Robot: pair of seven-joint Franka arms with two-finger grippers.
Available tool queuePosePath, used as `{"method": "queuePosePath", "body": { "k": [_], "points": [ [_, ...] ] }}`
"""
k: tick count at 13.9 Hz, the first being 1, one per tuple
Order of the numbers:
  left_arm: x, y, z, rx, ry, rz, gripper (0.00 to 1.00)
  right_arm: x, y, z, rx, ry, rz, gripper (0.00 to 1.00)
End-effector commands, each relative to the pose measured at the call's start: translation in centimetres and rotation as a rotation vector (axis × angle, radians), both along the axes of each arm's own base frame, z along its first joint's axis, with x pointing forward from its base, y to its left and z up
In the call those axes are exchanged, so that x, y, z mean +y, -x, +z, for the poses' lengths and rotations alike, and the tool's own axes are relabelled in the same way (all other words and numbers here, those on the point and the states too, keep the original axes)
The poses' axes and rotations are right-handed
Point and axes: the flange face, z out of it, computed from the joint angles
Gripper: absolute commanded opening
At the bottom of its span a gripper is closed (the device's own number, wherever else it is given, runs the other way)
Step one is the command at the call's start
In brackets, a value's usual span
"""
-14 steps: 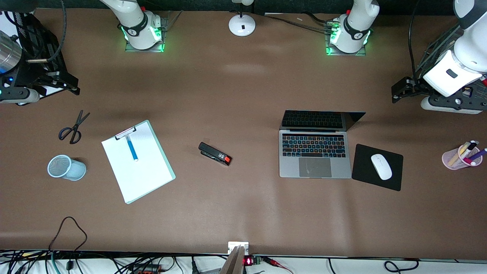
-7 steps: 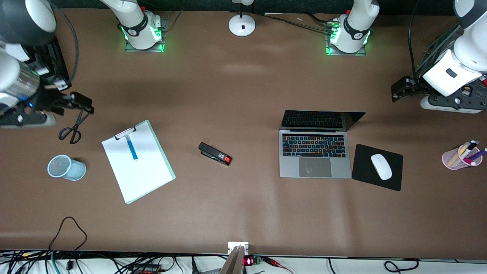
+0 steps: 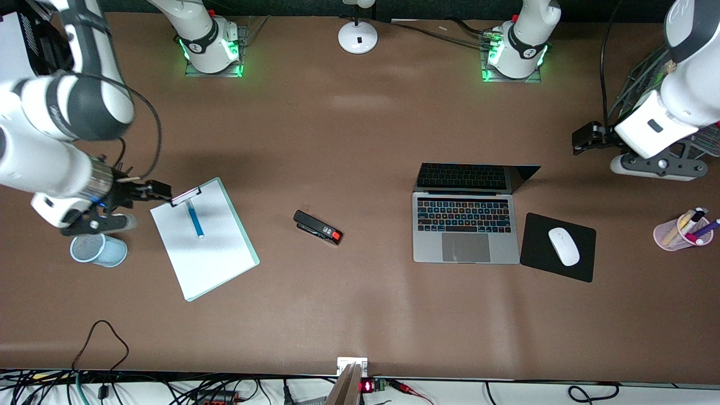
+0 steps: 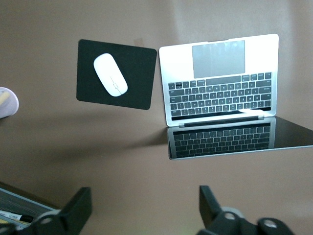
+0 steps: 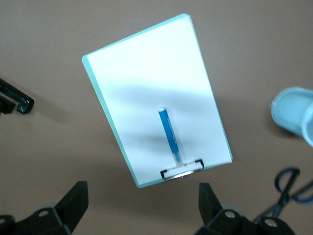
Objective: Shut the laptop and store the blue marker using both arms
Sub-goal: 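Grasp the blue marker with the right gripper while the left gripper reaches the laptop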
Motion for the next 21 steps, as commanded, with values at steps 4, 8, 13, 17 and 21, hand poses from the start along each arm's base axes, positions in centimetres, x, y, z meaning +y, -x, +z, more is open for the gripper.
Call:
{"method": "queuePosePath", "body": {
  "k": [4, 8, 13, 17, 21],
  "points": [
    [-0.7, 0.9, 0.2, 0.104, 0.015, -0.017, 0.03, 2.4, -0.2, -6.1, -0.082, 0.050, 0.247, 0.90],
    [-1.7, 1.9, -0.3, 0.158, 0.082, 0.042, 0.00, 2.7, 0.2, -10.3, -0.120, 0.082, 0.342, 0.77],
    [-10.5, 3.6, -0.4, 0.179, 0.087, 0.131, 0.00, 2.4, 1.0, -15.9, -0.109, 0.071, 0.354, 0.67],
    [-14.9, 5.8, -6.7, 0.217, 0.050, 0.106, 0.00, 2.4, 1.3, -18.8, -0.106, 0.068, 0.367, 0.54],
    [-16.9, 10.2, -12.8, 0.155, 0.028, 0.091, 0.00, 0.3, 0.9, -20.6, -0.117, 0.065, 0.384, 0.53]
  ]
}}
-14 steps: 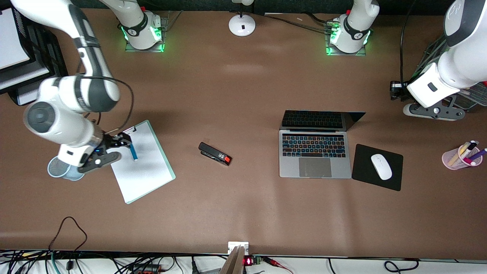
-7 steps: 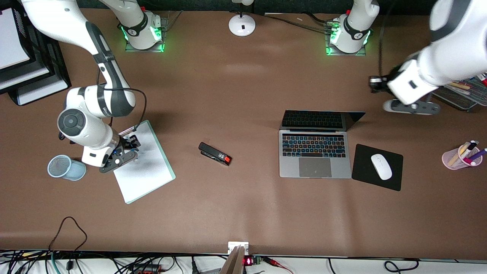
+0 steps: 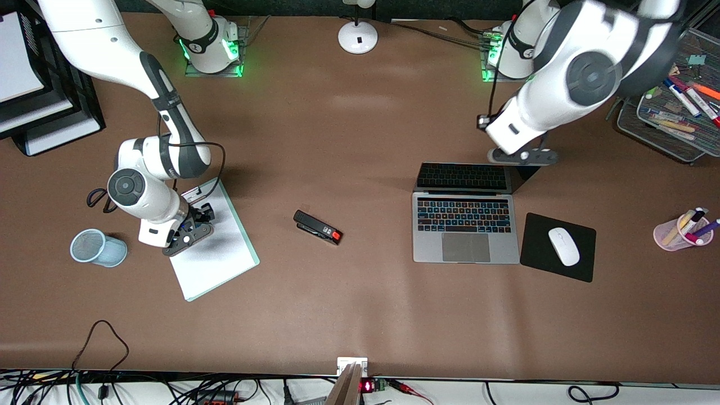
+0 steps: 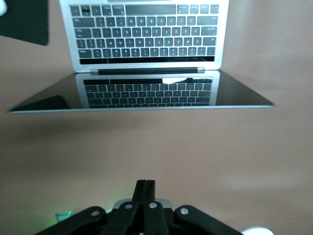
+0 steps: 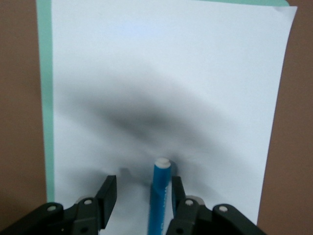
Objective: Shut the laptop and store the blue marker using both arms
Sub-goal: 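Lift the marker with the right gripper while the left gripper pushes the laptop lid down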
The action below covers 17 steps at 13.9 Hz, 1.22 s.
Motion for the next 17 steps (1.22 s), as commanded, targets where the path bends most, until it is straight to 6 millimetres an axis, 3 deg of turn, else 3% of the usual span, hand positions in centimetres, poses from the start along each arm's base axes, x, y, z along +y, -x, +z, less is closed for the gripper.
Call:
{"method": "queuePosePath", "body": {
  "k": [1, 4, 5, 8, 10, 14, 17],
  "points": [
    [-1.4, 3.9, -1.6, -0.036, -0.021, -0.017, 0.00, -1.4, -0.2, -1.1, -0.010, -0.003, 0.016, 0.53],
    [-3.0, 5.6, -4.5, -0.057, -0.020, -0.042, 0.00, -1.4, -0.2, -1.7, -0.012, -0.003, 0.016, 0.47],
    [-2.8, 5.1, -5.2, -0.076, -0.019, -0.024, 0.00, -1.4, -0.3, -1.8, -0.015, -0.004, 0.015, 0.46],
    [-0.8, 2.3, -6.7, -0.175, -0.048, -0.033, 0.00, -1.4, -0.2, -2.1, -0.012, -0.005, 0.014, 0.43],
    [0.4, 0.7, -7.8, -0.224, -0.059, -0.040, 0.00, -1.4, -0.2, -2.4, -0.009, -0.005, 0.014, 0.36],
    [0.5, -1.8, -8.7, -0.348, -0.042, -0.068, 0.00, -1.4, -0.2, -2.9, -0.008, -0.007, 0.012, 0.26],
    [1.2, -5.8, -9.3, -0.415, -0.035, -0.087, 0.00, -1.4, -0.2, -2.7, -0.011, -0.008, 0.011, 0.14]
  ]
}}
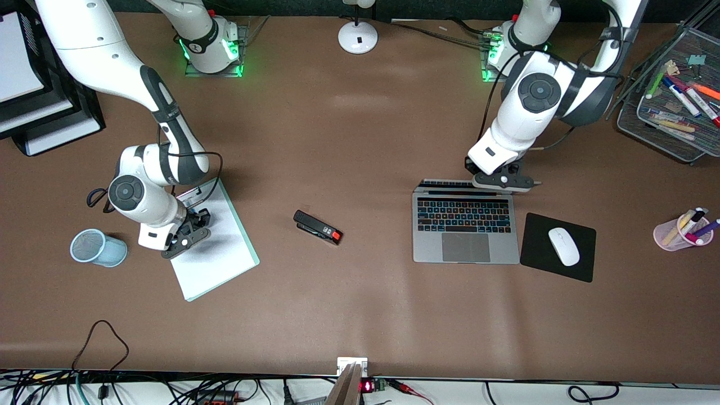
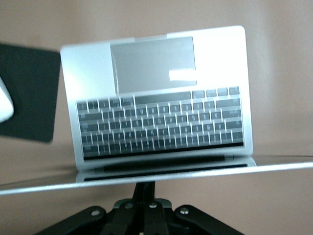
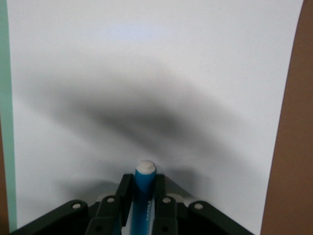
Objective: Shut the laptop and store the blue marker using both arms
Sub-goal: 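Lift the marker with the right gripper while the left gripper pushes the laptop lid down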
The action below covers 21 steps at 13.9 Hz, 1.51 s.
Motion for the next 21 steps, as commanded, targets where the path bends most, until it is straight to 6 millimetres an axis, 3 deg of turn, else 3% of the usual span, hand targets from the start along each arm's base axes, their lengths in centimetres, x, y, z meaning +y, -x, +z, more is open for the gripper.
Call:
{"method": "queuePosePath", "body": {
  "k": [1, 2, 4, 7, 12, 18, 21],
  "points": [
    [0.4, -4.7, -0.1, -0.042, 0.015, -0.007, 0.00, 0.0, -0.4, 0.3, -0.016, -0.007, 0.009, 0.07],
    [0.4, -5.8, -0.6, -0.040, 0.028, -0.002, 0.00, -0.1, -1.0, 1.1, -0.030, -0.008, 0.008, 0.02],
    [0.8, -8.6, -2.6, -0.026, 0.058, 0.016, 0.00, -0.2, -1.5, 2.8, -0.048, -0.008, 0.015, 0.00],
    [0.5, -11.2, -4.4, -0.021, 0.095, 0.034, 0.00, -0.3, -4.2, 7.2, -0.047, 0.000, 0.075, 0.00],
    [-0.5, -12.9, -9.7, 0.004, 0.069, -0.015, 0.00, -2.8, -7.6, 15.2, -0.002, -0.026, 0.154, 0.00],
    [0.4, -14.6, -15.7, -0.006, 0.113, 0.007, 0.00, -8.8, -8.0, 17.9, 0.005, -0.077, 0.249, 0.00],
    [0.6, -14.8, -17.1, -0.014, 0.127, 0.013, 0.00, -10.8, -7.9, 21.2, -0.034, -0.228, 0.326, 0.00]
  ]
}}
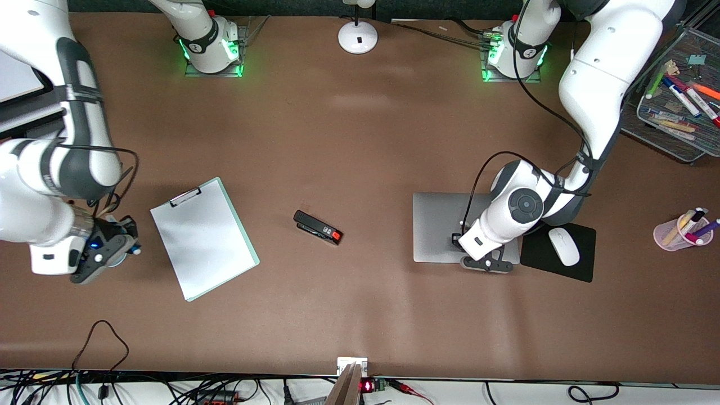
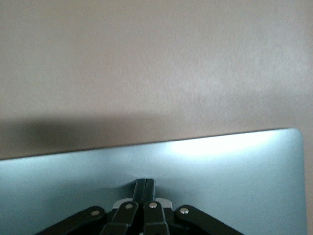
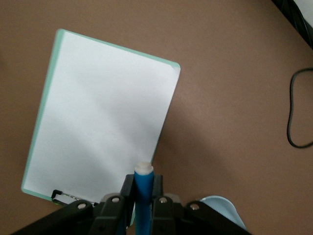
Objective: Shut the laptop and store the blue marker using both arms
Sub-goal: 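Lower the marker into the pen cup while the left gripper closes the lid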
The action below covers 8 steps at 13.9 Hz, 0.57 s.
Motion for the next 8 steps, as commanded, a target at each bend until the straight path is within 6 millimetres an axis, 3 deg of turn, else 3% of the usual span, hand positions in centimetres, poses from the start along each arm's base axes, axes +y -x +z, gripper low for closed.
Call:
{"method": "queuePosePath", "body": {
  "k": [1, 4, 8],
  "points": [
    [0.2, -1.3, -0.9, -0.035, 0.003, 0.002, 0.00, -1.8, -0.4, 4.2, -0.044, -0.115, 0.110, 0.00],
    [1.6, -1.8, 0.4, -0.038, -0.011, 0.016, 0.00, -4.9, -0.4, 5.9, -0.117, -0.207, 0.218, 0.00],
    [1.1, -1.2, 7.4, 0.018, -0.100, -0.007, 0.00, -11.2, 0.3, 5.8, -0.262, -0.402, 0.285, 0.00]
  ]
}}
